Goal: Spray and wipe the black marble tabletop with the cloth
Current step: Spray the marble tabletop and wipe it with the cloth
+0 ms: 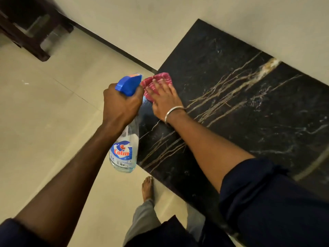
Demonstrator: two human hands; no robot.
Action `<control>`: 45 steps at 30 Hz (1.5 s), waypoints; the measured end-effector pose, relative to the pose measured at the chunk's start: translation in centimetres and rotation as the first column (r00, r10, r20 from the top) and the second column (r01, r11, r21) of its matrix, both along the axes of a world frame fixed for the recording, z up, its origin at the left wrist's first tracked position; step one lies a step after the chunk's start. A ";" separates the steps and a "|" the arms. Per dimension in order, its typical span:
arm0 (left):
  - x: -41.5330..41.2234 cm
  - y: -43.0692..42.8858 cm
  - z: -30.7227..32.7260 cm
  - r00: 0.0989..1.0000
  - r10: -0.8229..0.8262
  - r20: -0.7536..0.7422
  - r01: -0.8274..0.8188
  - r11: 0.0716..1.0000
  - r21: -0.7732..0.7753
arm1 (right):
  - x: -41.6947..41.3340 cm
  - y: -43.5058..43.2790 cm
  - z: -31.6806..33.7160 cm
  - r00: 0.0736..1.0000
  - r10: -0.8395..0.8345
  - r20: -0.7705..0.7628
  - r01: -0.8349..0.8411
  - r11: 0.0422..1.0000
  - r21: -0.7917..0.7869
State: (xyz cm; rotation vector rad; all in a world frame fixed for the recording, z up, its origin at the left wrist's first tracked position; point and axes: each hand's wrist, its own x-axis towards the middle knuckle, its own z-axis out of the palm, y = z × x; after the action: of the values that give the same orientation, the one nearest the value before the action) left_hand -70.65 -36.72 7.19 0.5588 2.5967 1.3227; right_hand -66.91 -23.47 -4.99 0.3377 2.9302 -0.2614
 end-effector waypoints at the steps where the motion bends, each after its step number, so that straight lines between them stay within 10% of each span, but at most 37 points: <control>1: 0.1 -0.8 -0.2 1.000 -0.013 -0.006 0.013 1.000 0.000 | 0.6 -2.4 -0.1 1.000 0.015 -0.014 -0.015 1.000 -0.024; 10: -0.1 -9.5 -1.2 0.986 -0.167 0.019 0.168 0.984 -0.059 | 5.5 -19.4 -1.5 0.978 -0.204 -0.049 0.197 0.974 -0.113; 26: 6.2 -10.9 -2.7 0.779 -0.590 0.215 0.626 0.752 -0.207 | 18.9 -23.0 -2.0 0.796 -0.595 -0.112 0.580 0.802 -0.142; 45: 17.3 2.4 -3.2 0.596 -0.786 0.166 0.803 0.577 -0.149 | 53.1 -12.9 -2.2 0.036 -0.983 -0.180 0.999 0.042 -0.025</control>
State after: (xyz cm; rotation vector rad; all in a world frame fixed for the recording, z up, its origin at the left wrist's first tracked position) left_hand -53.34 -34.28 3.96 1.3845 1.9139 0.7100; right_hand -13.77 -36.37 -7.18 2.5084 2.1135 -0.2669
